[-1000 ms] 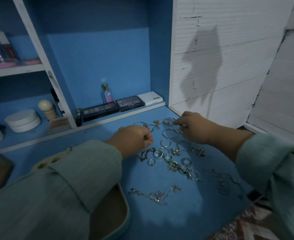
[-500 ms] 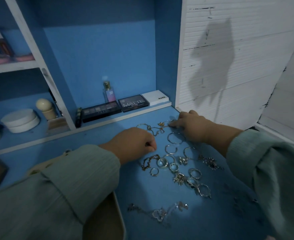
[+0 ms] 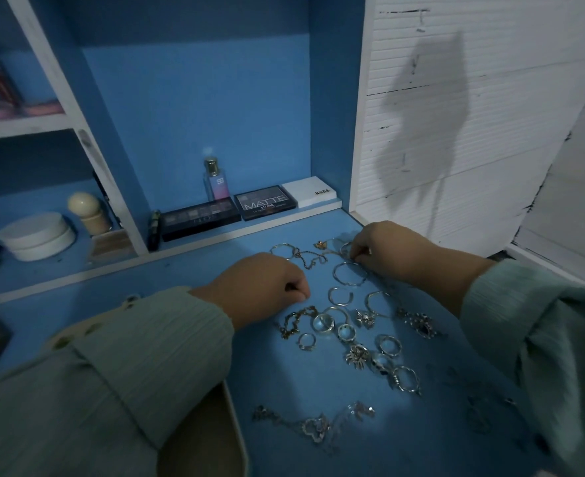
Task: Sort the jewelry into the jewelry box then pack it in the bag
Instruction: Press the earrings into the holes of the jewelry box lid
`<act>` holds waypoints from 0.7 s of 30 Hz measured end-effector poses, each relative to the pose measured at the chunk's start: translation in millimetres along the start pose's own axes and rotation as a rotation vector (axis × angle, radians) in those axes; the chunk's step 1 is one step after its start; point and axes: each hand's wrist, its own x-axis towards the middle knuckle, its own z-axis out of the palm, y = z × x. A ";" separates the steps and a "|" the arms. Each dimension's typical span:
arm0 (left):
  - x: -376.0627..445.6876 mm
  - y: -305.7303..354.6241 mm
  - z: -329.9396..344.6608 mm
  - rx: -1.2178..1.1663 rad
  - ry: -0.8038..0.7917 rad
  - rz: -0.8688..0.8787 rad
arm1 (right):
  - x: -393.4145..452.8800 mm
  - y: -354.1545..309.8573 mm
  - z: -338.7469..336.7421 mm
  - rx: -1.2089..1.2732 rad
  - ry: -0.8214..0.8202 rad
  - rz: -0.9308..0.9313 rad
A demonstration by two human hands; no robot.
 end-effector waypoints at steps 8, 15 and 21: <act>-5.1 -0.4 -4.4 0.034 -0.038 0.002 | -10.1 2.8 2.1 0.066 0.069 -0.052; -13.5 -8.6 -3.3 0.067 -0.011 -0.010 | -20.6 1.5 2.0 0.154 0.063 -0.162; -17.9 -9.0 -2.9 0.026 -0.007 -0.001 | -25.2 2.2 5.2 0.170 0.048 -0.195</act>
